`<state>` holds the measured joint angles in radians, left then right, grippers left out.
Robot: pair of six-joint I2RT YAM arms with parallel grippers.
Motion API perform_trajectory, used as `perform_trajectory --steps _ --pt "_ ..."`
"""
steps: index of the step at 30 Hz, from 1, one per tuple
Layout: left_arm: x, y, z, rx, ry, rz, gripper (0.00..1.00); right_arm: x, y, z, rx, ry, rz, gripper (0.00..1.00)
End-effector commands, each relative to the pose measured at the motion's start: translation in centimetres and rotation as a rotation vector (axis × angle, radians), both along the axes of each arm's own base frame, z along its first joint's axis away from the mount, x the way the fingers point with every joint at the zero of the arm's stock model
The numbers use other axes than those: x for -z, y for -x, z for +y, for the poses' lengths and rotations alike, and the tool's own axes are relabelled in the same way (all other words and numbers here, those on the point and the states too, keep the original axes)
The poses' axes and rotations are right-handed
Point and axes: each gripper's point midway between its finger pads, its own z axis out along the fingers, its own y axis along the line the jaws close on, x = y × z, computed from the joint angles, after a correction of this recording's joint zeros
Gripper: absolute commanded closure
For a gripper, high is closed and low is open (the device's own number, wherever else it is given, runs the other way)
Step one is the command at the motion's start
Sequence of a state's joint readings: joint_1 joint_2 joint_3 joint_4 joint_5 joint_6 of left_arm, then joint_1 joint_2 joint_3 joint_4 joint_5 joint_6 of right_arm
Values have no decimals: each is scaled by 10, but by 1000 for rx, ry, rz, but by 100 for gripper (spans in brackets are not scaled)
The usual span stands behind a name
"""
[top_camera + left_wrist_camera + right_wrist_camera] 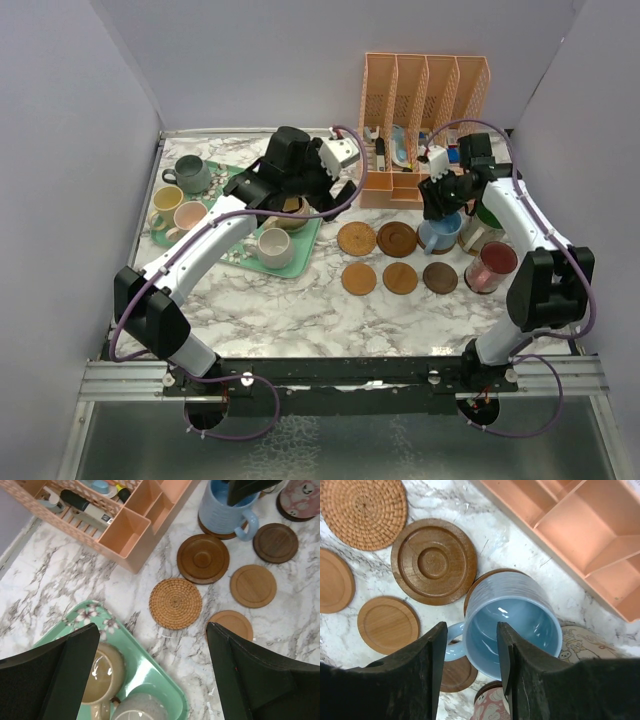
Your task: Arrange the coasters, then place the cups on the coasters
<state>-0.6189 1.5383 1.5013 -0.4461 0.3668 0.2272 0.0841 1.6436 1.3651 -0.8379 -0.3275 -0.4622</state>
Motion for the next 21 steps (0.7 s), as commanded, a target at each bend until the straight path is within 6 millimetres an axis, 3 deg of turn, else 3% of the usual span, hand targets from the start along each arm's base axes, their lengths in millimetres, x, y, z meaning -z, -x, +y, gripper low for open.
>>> perform_trajectory --steps 1,6,10,17,21 --pt "-10 -16 33 -109 -56 -60 8 -40 -8 9 -14 -43 -114 54" --pt "3 -32 78 -221 -91 -27 8 -60 -13 19 -43 -103 -211 54" --pt "7 -44 124 -338 -103 -24 8 -65 -14 29 -72 -155 -266 53" --pt "-7 -81 224 -585 -49 -47 7 -75 -9 35 -96 -196 -354 53" --pt "-5 -105 278 -698 -34 -35 7 -79 -2 36 -105 -204 -372 53"
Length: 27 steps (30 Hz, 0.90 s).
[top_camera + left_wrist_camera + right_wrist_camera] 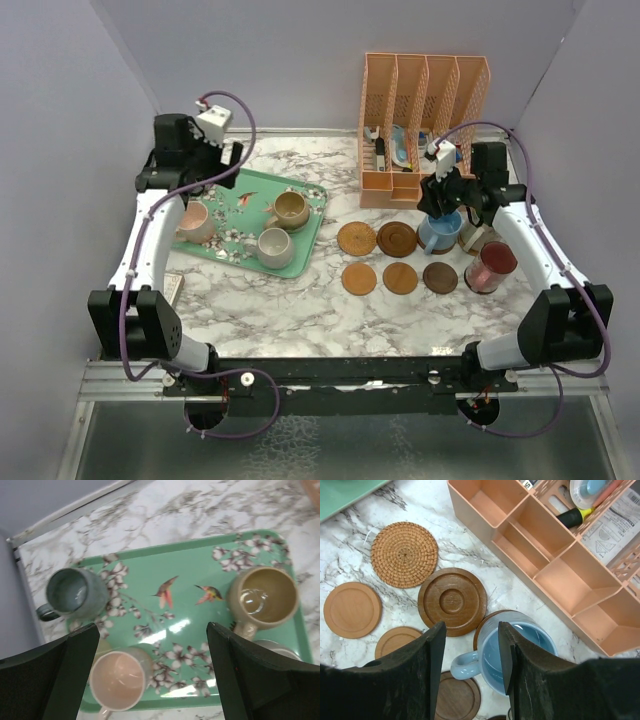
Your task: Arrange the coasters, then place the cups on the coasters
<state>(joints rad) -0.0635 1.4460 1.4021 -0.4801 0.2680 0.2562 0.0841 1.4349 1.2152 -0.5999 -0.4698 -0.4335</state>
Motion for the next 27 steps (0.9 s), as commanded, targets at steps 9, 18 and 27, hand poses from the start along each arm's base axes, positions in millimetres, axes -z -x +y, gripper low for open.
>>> perform_trajectory --steps 9,18,27 --pt "16 -74 134 -262 17 2 9 -32 10 16 -64 -78 -120 53" --pt "63 -124 176 -293 -80 69 14 -23 12 15 -63 -74 -102 53" --pt "96 -154 188 -271 -126 99 16 -11 10 15 -65 -64 -74 53"
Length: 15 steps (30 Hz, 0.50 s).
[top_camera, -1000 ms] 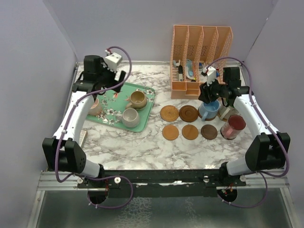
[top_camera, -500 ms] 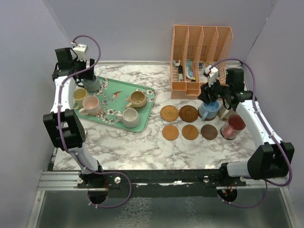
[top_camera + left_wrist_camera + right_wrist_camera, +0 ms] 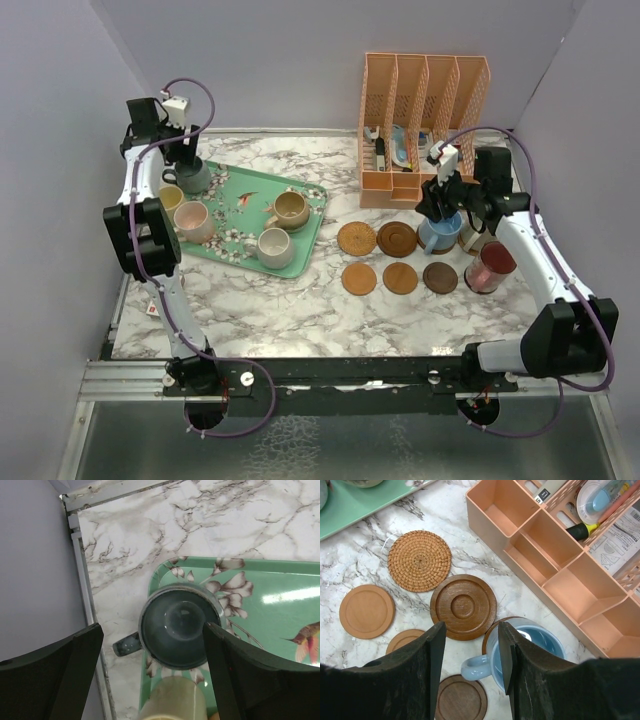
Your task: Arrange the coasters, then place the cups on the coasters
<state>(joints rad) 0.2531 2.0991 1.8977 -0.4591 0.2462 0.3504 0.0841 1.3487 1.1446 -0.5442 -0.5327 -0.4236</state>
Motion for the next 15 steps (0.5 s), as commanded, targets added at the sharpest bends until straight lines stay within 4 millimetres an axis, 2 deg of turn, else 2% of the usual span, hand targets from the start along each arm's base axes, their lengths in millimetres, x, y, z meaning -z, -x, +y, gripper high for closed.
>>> perform_trajectory --steps 1,7,15 --pt "3 -17 11 18 -61 -10 17 4 -4 5 -23 -8 -10 53" --pt "22 -29 18 46 -97 35 26 13 -7 2 -12 12 8 53" --pt "43 -23 21 60 -122 92 34 19 -9 -2 0 30 17 53"
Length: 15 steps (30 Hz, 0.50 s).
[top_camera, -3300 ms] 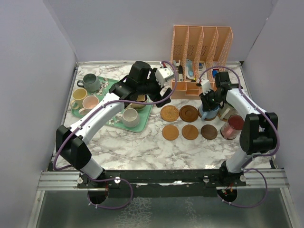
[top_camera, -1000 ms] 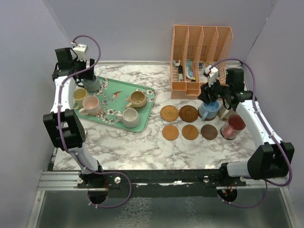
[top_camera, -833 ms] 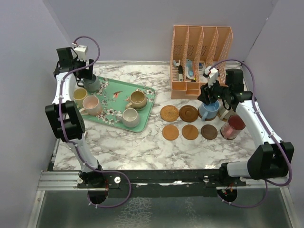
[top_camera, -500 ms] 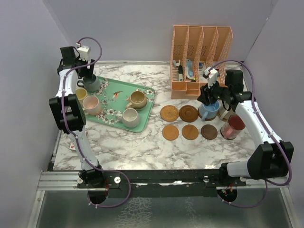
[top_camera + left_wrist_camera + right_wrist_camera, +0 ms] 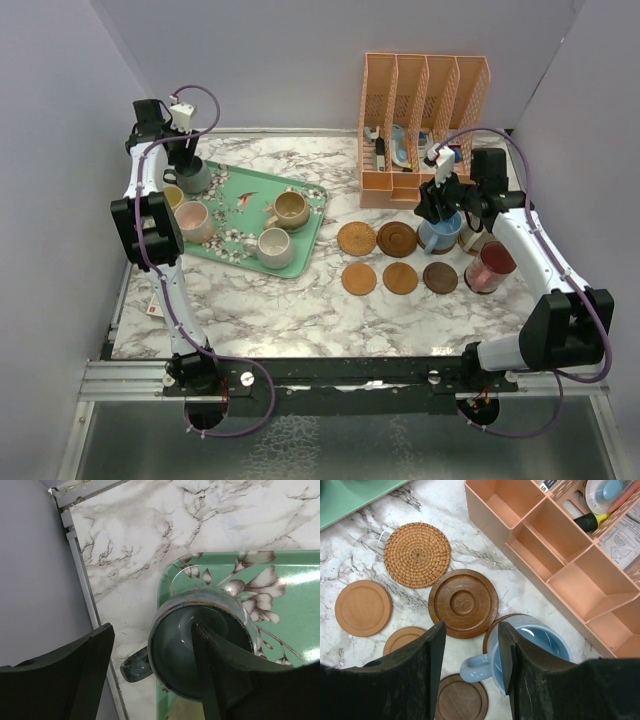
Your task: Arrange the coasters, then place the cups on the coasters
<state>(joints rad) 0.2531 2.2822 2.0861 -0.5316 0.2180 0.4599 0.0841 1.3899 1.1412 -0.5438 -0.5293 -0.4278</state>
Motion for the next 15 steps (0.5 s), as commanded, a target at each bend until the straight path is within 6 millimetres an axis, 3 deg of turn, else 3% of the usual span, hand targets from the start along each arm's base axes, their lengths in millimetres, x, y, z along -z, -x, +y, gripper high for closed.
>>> perform_trajectory --steps 1,8,15 --pt "11 2 6 10 -39 35 35 5 -6 -2 1 24 -22 53" --pt "24 5 2 31 -32 78 40 10 -7 -4 7 35 -11 53" --pt "20 19 -22 64 -6 114 49 12 -7 -3 4 36 1 53"
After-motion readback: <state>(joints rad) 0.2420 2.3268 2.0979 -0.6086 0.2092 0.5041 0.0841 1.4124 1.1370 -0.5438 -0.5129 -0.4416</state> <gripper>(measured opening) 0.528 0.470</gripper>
